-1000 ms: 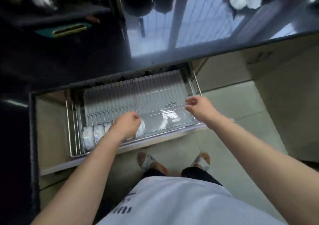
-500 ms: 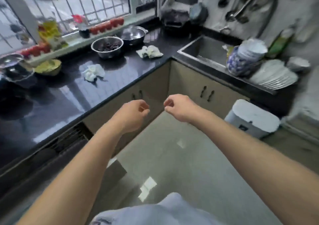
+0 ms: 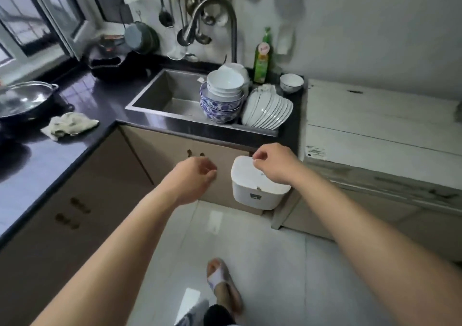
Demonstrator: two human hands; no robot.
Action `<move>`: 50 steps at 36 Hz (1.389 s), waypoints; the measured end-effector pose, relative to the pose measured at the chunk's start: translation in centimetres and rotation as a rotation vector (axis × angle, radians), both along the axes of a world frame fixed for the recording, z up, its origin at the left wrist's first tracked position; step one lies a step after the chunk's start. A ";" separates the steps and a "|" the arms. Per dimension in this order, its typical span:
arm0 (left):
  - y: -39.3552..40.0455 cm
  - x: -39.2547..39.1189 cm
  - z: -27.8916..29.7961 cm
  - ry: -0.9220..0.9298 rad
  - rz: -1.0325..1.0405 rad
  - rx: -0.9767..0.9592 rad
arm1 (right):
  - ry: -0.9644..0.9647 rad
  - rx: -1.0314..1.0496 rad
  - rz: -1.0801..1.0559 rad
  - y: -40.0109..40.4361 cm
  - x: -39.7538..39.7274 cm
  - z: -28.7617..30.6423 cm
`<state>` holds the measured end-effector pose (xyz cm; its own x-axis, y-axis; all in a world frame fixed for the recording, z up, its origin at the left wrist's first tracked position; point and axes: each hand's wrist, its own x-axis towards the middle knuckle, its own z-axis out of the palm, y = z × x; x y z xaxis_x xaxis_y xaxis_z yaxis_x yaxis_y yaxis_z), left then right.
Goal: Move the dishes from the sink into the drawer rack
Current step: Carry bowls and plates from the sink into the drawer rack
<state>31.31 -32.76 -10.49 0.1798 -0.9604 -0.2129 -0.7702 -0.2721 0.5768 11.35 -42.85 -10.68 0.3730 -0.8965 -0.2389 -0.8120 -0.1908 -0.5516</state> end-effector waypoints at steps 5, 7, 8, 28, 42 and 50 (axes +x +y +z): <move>-9.2 0.7 -2.2 0.086 0.019 -0.034 | -0.031 0.002 -0.085 -8.7 -1.0 -0.5; -12.5 0.9 -2.9 0.127 0.022 -0.030 | -0.063 0.036 -0.133 -11.7 -2.0 -0.9; -14.6 0.8 -3.1 0.148 0.017 -0.016 | -0.073 0.060 -0.167 -13.7 -2.7 -1.2; -38.3 -5.2 -6.6 0.198 0.263 -0.004 | -0.354 0.232 -0.712 -38.9 -9.1 -11.4; -44.3 -8.3 -7.4 0.201 0.580 0.120 | -0.703 0.811 -0.815 -64.6 -6.4 -16.6; -44.4 -9.4 -8.1 0.213 0.669 0.187 | -0.787 0.882 -0.968 -71.0 -4.4 -20.9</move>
<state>21.93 -77.14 -18.60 0.6520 -0.6035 -0.4590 -0.2805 -0.7544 0.5934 6.99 -113.87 -31.62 0.0293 -0.5454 -0.8377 0.1169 0.8342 -0.5390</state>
